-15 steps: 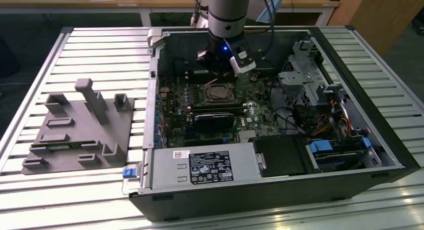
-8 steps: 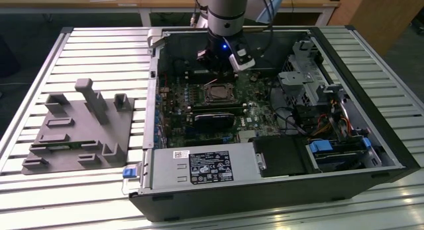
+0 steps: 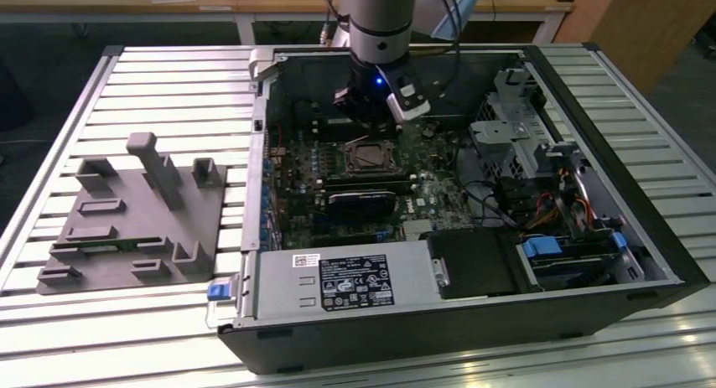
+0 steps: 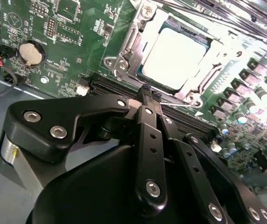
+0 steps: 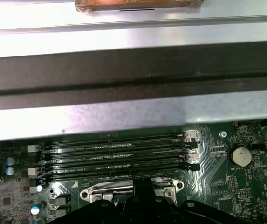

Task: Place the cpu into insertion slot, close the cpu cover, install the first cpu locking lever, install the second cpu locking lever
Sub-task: 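Install the first cpu locking lever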

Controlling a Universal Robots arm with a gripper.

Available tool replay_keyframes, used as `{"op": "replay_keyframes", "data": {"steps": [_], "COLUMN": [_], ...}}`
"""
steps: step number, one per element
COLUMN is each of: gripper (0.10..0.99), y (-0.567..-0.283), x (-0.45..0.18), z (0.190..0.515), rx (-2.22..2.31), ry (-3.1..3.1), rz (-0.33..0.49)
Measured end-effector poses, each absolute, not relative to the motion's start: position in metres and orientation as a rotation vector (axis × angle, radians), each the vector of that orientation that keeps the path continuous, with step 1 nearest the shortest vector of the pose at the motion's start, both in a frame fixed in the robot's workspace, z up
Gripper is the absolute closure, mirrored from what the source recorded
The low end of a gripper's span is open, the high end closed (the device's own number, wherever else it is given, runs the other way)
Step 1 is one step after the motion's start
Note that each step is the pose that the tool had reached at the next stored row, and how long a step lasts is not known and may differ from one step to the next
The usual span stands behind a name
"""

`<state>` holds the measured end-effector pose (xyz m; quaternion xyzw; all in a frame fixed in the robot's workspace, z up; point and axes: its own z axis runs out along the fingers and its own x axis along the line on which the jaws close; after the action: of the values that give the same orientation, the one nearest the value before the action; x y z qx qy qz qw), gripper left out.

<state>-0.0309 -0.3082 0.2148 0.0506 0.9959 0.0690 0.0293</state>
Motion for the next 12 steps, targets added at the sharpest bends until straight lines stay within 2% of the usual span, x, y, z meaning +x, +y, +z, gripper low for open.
{"op": "replay_keyframes", "data": {"steps": [12], "gripper": [0.98], "y": [-0.3071], "x": [-0.0323], "z": [0.2139], "rx": [0.155], "ry": [3.063], "rz": [0.21]}}
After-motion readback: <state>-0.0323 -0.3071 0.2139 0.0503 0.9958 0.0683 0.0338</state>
